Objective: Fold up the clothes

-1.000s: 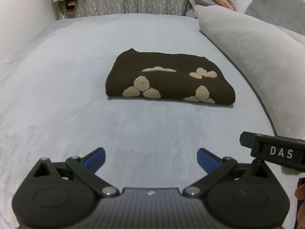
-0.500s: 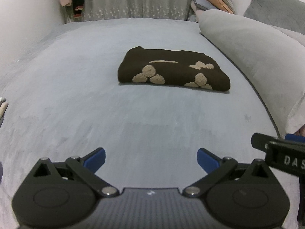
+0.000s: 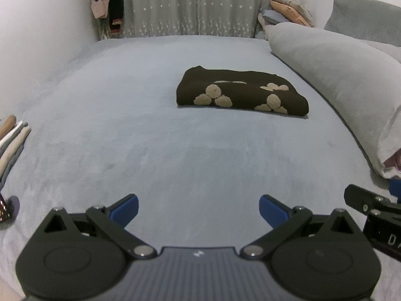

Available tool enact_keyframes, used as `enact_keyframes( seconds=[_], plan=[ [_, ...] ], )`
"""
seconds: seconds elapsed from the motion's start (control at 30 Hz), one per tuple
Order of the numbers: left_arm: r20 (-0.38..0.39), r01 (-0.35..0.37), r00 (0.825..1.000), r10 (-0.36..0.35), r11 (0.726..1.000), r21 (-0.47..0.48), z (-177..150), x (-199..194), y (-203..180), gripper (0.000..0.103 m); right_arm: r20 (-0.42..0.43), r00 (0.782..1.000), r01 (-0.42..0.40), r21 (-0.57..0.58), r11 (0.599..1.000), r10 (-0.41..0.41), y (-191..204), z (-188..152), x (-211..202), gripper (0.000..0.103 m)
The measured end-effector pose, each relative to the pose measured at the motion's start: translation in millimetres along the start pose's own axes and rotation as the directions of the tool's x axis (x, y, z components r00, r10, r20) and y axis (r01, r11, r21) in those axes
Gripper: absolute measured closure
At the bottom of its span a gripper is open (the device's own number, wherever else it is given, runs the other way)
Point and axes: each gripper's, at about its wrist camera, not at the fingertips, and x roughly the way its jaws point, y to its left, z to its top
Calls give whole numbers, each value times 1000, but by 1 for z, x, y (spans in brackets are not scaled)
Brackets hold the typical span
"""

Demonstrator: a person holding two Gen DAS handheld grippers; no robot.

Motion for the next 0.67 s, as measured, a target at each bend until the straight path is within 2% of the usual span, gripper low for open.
enact_keyframes(
  seconds=[0.37,0.67],
  plan=[
    [-1,12,1000,-12,999,42,-27,-5,-3,0,21,1000,-15,33,999,14,12,-43,-19,22],
    [-20,28,999,-28,999,32,-31,-1,0,0,24,1000,-15,35,999,15,14,-47,-17,22]
  ],
)
